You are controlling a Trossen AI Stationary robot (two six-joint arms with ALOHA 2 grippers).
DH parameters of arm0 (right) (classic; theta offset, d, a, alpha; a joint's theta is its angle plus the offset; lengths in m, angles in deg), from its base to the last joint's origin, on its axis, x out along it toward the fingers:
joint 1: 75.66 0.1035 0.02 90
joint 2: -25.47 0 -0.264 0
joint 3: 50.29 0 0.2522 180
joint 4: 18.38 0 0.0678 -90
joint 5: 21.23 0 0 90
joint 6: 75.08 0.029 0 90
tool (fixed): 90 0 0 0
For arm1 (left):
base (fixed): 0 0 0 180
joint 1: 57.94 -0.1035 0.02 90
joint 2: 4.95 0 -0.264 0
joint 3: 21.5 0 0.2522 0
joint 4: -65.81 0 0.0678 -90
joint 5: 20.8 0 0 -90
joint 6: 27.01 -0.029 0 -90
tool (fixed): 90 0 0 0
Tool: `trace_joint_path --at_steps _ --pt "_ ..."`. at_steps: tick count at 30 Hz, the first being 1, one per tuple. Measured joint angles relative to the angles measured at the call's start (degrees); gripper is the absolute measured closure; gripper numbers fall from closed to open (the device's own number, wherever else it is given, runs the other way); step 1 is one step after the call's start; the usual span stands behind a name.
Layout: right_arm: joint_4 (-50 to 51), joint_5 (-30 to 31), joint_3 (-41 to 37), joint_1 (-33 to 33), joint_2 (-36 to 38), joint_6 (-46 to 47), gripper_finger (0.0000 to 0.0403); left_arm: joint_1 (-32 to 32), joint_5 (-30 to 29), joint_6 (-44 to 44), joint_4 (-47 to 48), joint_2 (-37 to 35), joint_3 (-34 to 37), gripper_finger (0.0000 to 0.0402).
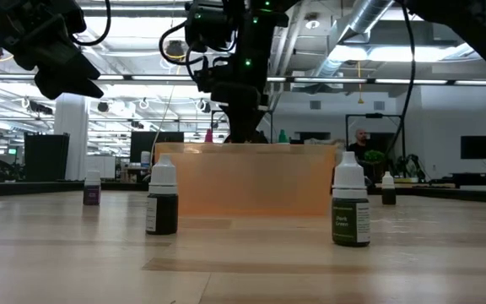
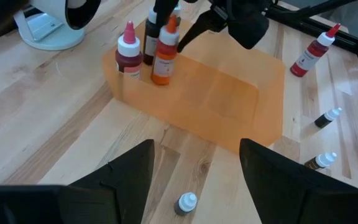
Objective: Pick & Place food coloring
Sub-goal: Put the large orange food coloring bottle into the bin
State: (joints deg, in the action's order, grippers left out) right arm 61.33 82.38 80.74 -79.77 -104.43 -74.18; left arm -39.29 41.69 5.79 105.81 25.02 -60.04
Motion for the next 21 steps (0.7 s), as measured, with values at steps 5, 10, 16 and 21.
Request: trace_joint_path --at_steps 5,10,16,21 --pt "-0.5 0.1 0.0 -0.6 0.0 -0.1 0.0232 0.0 0.1 0.0 0.0 0.0 0.0 0.0173" --pt "-0.4 0.2 0.0 -0.7 0.1 0.0 0.024 0.0 0.1 0.0 0.0 0.0 0.0 0.0173" --pt "-0.4 2.1 0.0 -0.5 0.3 0.1 0.0248 0.0 0.1 0.0 0.0 0.0 0.0 0.0173" --pt "-0.4 3.0 0.0 -0.5 0.3 0.1 0.0256 0.0 0.1 0.0 0.0 0.0 0.0 0.0173"
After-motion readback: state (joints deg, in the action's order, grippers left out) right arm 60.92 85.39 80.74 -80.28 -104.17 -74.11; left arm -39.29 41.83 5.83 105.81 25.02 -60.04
